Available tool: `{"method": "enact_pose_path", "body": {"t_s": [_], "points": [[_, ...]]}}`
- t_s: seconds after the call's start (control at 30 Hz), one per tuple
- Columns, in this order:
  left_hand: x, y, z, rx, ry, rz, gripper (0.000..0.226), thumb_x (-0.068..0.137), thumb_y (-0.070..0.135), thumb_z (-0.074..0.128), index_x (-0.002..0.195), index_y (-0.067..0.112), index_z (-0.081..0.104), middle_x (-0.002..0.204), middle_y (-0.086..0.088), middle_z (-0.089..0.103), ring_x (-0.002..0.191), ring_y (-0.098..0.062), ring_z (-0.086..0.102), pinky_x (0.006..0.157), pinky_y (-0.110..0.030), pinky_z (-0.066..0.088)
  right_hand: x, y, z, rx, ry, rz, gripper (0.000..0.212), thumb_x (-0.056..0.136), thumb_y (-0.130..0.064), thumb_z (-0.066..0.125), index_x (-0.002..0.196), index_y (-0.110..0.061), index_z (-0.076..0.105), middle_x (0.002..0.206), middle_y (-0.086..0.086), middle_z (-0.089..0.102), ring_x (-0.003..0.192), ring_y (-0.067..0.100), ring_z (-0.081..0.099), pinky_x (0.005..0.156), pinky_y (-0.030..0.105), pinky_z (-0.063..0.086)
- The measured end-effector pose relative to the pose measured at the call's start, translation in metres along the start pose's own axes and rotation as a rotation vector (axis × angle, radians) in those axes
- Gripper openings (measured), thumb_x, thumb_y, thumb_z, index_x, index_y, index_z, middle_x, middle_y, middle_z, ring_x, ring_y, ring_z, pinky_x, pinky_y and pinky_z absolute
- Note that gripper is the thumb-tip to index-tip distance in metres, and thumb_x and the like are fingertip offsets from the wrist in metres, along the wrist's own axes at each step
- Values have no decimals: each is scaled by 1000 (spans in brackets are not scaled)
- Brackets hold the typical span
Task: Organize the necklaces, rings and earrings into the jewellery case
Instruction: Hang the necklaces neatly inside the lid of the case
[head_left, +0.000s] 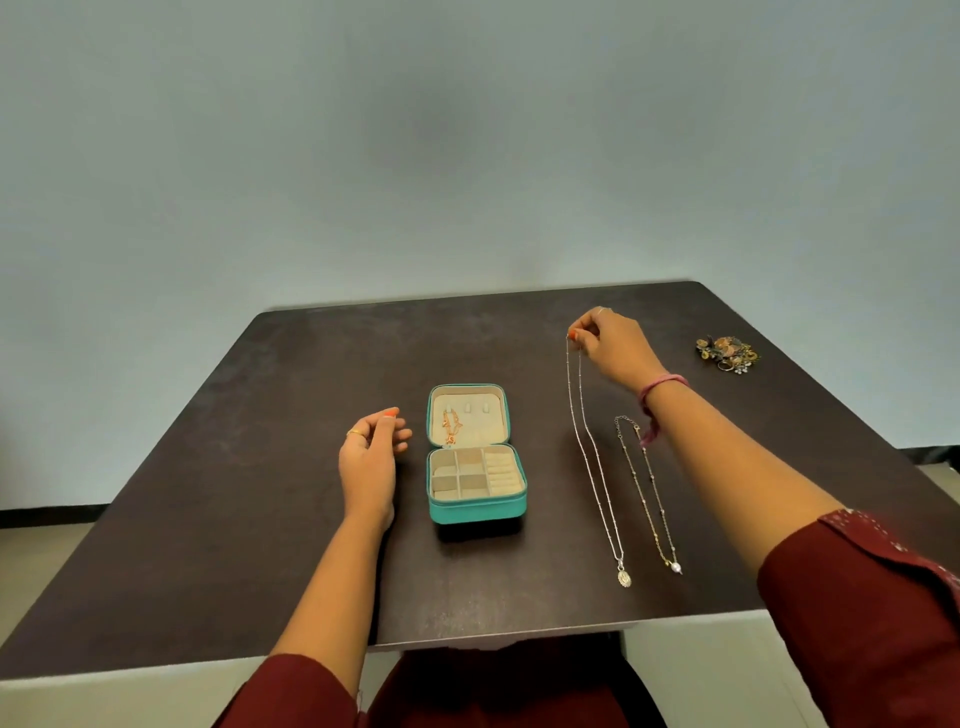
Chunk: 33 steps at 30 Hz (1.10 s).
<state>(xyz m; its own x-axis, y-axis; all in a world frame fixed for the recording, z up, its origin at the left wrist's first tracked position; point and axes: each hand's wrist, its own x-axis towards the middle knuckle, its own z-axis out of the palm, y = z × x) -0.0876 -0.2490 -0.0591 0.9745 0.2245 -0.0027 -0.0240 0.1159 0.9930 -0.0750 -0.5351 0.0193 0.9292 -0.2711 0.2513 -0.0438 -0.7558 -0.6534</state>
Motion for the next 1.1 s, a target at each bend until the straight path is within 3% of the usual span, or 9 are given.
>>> {"method": "enact_pose_path", "body": {"t_s": [0.13,0.27,0.43,0.63,0.73,0.83,0.97,1.1], "points": [[-1,3,-4,-186,30,-45,14,96,11,51,93,13,65,82,-2,63,72,-9,59,60,-15,48,-19,-24,-24,42,8,-56,10,97,-13,48,93,-13,56,82,-3,63,69,6,61,66,14,42],[-7,10,-7,-279,34,-89,13,96,13,51,94,14,64,80,-1,63,69,-9,59,59,-17,48,-41,-49,-47,74,24,-110,9,97,-11,46,94,-11,55,80,-2,63,65,5,63,59,3,41],[-13,40,-2,-315,-6,-68,9,94,16,55,92,17,64,80,0,64,70,-9,60,59,-18,48,-69,-81,-75,51,61,-186,9,98,-14,47,97,-12,56,82,-3,62,67,2,62,57,4,42],[-35,119,28,-375,-296,86,9,94,16,57,94,14,65,79,0,66,67,-8,62,66,-21,51,-93,-114,-103,25,105,-282,9,97,-14,50,97,-13,59,84,-3,63,65,-2,62,60,2,41],[-55,153,43,-279,-489,172,14,97,18,52,98,15,66,85,0,68,75,-9,65,74,-23,54,-102,-124,-112,42,94,-308,8,96,-16,51,96,-16,59,82,-7,63,62,-6,62,59,3,42],[-72,175,59,-149,-636,242,19,99,22,48,104,15,66,96,-1,70,86,-12,67,82,-27,53,-110,-133,-121,68,92,-331,7,96,-18,53,95,-19,59,82,-9,64,68,-1,65,65,11,49],[-85,189,71,-10,-773,230,26,101,27,42,105,16,65,101,-3,70,96,-18,67,91,-33,51,-118,-148,-130,89,108,-368,6,96,-18,53,96,-20,59,80,-9,64,71,6,66,68,17,51],[-95,199,71,-139,-873,152,29,101,26,43,95,10,65,85,-5,67,87,-22,69,86,-34,54,-121,-154,-137,112,144,-386,6,96,-19,54,95,-21,60,78,-10,65,65,2,64,64,14,48]]}}
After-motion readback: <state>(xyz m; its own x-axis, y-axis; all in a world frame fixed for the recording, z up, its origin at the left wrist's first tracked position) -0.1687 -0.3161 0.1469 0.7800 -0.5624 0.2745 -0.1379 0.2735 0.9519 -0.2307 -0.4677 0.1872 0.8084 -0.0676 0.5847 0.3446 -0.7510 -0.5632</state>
